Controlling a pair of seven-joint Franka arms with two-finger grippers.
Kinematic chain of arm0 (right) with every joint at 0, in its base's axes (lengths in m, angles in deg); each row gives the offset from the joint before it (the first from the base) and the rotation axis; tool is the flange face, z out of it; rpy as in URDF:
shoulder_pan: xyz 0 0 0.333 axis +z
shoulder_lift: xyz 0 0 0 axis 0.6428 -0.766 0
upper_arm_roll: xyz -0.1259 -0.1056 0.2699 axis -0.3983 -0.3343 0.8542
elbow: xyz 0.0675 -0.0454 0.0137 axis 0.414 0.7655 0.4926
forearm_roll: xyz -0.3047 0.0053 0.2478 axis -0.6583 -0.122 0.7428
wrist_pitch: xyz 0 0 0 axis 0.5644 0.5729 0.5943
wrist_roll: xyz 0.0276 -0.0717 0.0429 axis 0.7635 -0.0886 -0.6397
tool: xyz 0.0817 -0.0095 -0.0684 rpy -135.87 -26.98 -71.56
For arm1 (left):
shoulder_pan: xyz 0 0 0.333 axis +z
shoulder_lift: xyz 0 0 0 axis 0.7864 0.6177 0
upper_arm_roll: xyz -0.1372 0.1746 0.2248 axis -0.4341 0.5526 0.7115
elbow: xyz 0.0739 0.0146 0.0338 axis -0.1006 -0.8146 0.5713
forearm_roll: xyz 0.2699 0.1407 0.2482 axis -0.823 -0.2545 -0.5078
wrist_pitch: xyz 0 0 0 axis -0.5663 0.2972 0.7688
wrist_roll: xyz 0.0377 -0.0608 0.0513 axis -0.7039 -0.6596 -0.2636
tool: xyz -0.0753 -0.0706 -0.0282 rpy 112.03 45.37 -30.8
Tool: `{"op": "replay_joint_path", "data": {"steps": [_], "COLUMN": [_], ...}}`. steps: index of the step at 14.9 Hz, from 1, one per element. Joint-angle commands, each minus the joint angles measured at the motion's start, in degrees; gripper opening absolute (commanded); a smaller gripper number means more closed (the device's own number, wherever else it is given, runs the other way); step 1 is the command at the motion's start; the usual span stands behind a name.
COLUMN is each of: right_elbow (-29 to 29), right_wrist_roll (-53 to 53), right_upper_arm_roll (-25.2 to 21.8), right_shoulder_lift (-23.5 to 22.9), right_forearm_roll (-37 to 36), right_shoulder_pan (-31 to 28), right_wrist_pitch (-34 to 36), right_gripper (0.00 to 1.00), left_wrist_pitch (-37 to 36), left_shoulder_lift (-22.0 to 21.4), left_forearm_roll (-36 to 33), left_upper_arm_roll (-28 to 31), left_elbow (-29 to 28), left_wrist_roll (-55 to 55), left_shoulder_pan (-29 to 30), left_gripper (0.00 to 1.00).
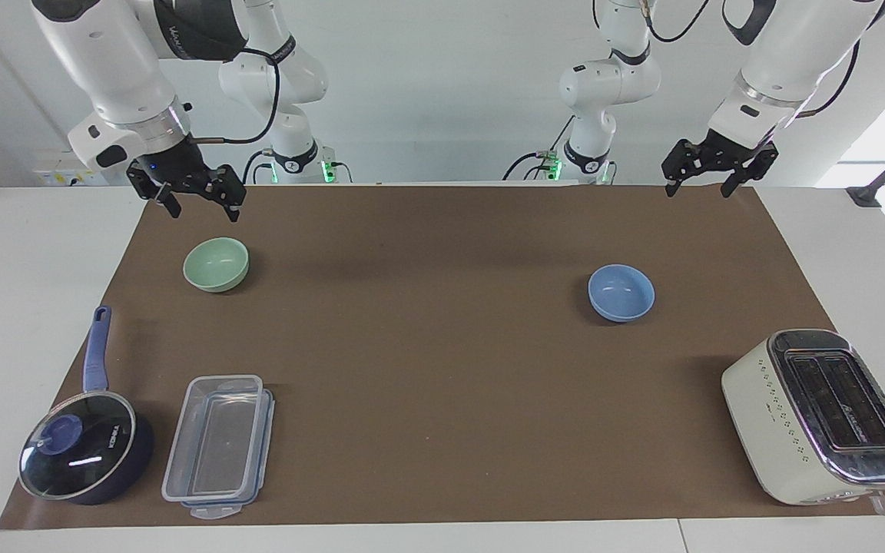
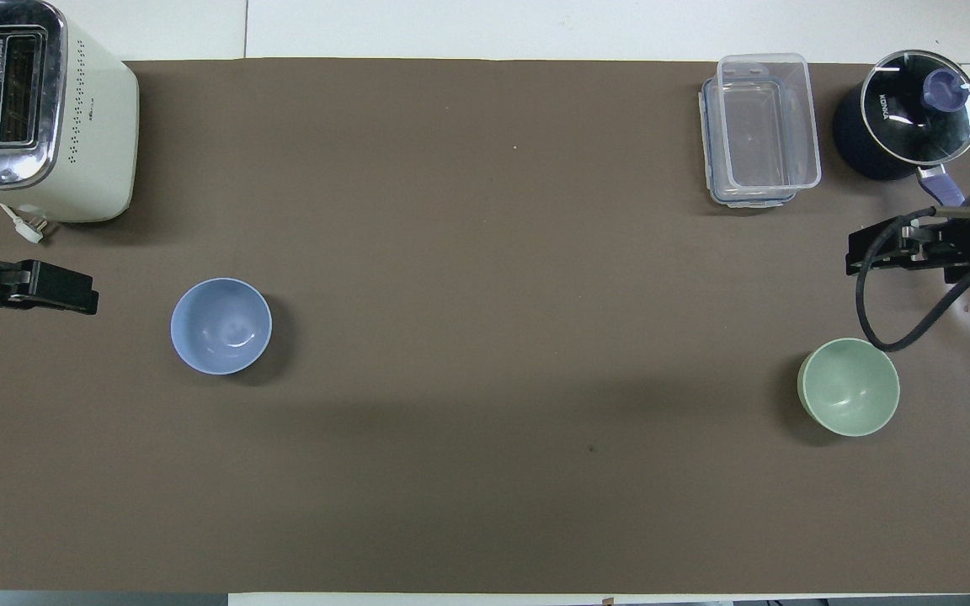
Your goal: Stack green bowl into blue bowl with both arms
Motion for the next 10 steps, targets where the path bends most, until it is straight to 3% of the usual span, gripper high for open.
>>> {"op": "replay_joint_path", "data": {"steps": [1, 10], "right_elbow": [0.98, 0.98], "right_wrist_roll": [-1.21, -1.3], "right_upper_arm_roll": [0.2, 0.2], "right_shoulder_lift": [1.0, 1.0], "right_forearm_roll": [-0.49, -0.22], "right_shoulder_pan": [-0.42, -0.25], "right_wrist_pitch": [-0.07, -0.16], "right_gripper": [1.0, 1.0], "left_wrist_pitch": [-1.59, -1.16], "left_shoulder_lift": [0.38, 0.12], "left_forearm_roll": [-1.18, -1.0], "left_upper_arm_roll": [0.3, 0.3], "left_elbow": [0.88, 0.09], "left_wrist_roll": [-0.21, -0.38], "left_shoulder_pan": [-0.64, -0.47], "left_gripper": [1.0, 1.0]}}
